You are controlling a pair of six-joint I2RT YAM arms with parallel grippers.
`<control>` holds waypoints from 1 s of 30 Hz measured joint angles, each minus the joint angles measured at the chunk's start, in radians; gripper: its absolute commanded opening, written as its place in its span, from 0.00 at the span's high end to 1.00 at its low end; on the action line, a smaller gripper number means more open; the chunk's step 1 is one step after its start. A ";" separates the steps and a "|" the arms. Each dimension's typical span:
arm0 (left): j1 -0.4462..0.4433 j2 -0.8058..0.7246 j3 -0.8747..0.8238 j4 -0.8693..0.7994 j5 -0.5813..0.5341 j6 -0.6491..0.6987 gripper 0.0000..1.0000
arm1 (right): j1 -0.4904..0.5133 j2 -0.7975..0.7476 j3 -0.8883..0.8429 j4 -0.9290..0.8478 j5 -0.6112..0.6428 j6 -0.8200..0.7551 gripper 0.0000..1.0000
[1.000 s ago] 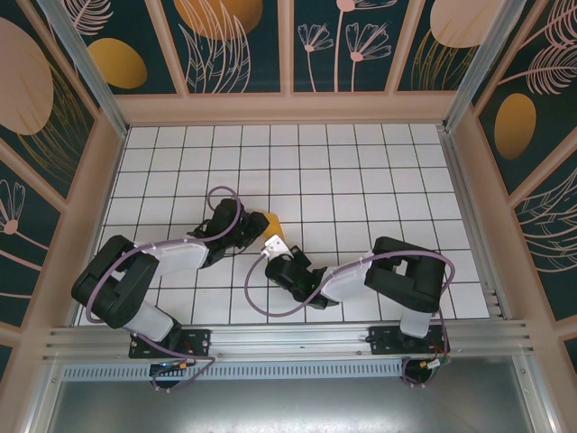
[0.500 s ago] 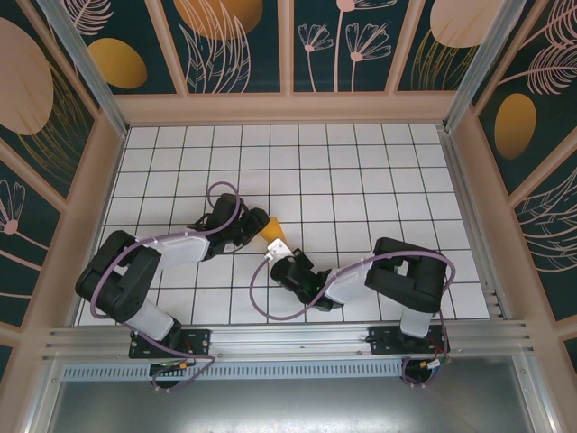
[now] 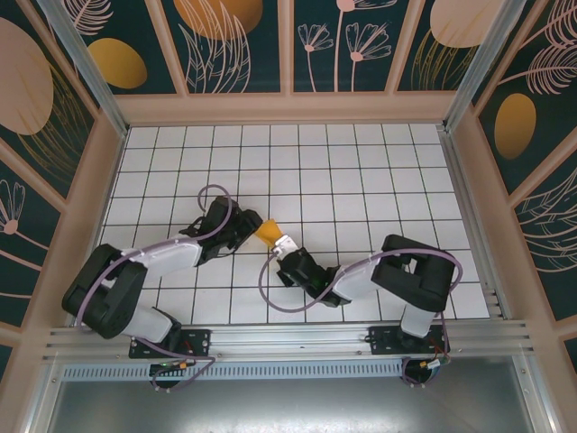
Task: Fold a paper plane with a square sheet of paper (pick it up from the middle)
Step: Fold the wing for the fifth time at the center of the table.
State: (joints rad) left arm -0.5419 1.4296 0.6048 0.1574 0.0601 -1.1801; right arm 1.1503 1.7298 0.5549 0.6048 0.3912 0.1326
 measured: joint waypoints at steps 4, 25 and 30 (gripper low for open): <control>0.000 -0.073 -0.028 -0.006 -0.045 -0.003 0.41 | -0.045 -0.033 -0.020 0.034 -0.114 0.052 1.00; 0.000 -0.100 -0.044 -0.028 -0.072 -0.003 0.42 | -0.222 -0.048 -0.079 0.119 -0.542 0.302 1.00; 0.000 -0.100 -0.049 -0.028 -0.072 -0.003 0.42 | -0.240 -0.045 -0.079 0.121 -0.604 0.340 1.00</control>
State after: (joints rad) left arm -0.5419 1.3300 0.5560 0.1291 -0.0120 -1.1831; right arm 0.9104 1.6848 0.4763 0.7258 -0.2131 0.4725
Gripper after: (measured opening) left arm 0.585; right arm 0.061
